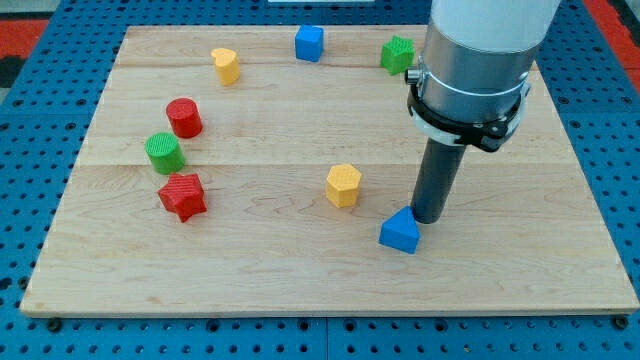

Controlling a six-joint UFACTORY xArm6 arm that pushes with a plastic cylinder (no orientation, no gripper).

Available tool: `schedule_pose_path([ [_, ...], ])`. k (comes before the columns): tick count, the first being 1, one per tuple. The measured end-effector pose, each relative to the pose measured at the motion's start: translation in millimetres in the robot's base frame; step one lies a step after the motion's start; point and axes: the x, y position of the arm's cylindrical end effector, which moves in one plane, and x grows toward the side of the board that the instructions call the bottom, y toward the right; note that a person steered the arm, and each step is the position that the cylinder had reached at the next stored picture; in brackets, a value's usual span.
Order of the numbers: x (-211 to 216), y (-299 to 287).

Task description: Push the blue triangle into the yellow hexagon

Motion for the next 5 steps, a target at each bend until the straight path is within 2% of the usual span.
schedule_pose_path([
  [1, 0, 0],
  [3, 55, 0],
  [5, 46, -96],
])
